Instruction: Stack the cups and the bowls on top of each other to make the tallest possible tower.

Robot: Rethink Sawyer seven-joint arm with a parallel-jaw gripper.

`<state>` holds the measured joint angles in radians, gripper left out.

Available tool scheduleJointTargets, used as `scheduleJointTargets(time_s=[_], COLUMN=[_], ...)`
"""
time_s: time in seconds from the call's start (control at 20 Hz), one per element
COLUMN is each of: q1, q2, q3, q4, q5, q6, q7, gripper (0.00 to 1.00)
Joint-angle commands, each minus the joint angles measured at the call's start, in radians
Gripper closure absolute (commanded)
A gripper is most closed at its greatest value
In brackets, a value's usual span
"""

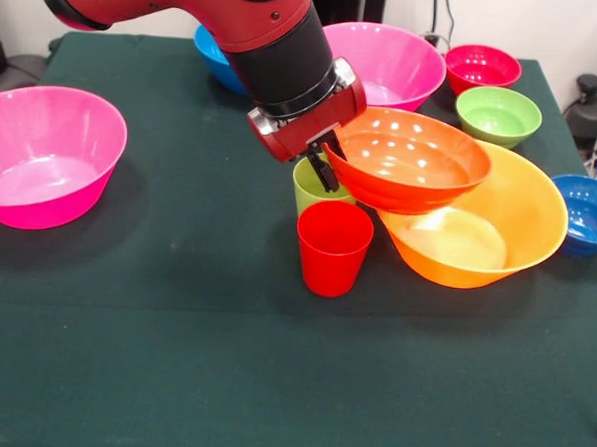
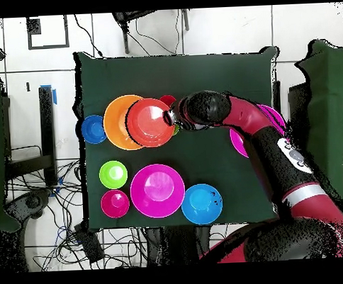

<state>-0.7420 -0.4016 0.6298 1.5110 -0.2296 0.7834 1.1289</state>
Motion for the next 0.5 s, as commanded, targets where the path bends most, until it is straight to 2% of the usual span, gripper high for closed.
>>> scheduleJointTargets(time_s=[0.05, 0.5], q1=[0.026, 0.029], q2=[0.015, 0.020], q3=[-0.026, -0.034], q4=[-0.047, -0.070], q5=[-0.025, -0.035], q6=[0.042, 0.060], q7=[0.023, 0.012], gripper=[1.00, 1.00])
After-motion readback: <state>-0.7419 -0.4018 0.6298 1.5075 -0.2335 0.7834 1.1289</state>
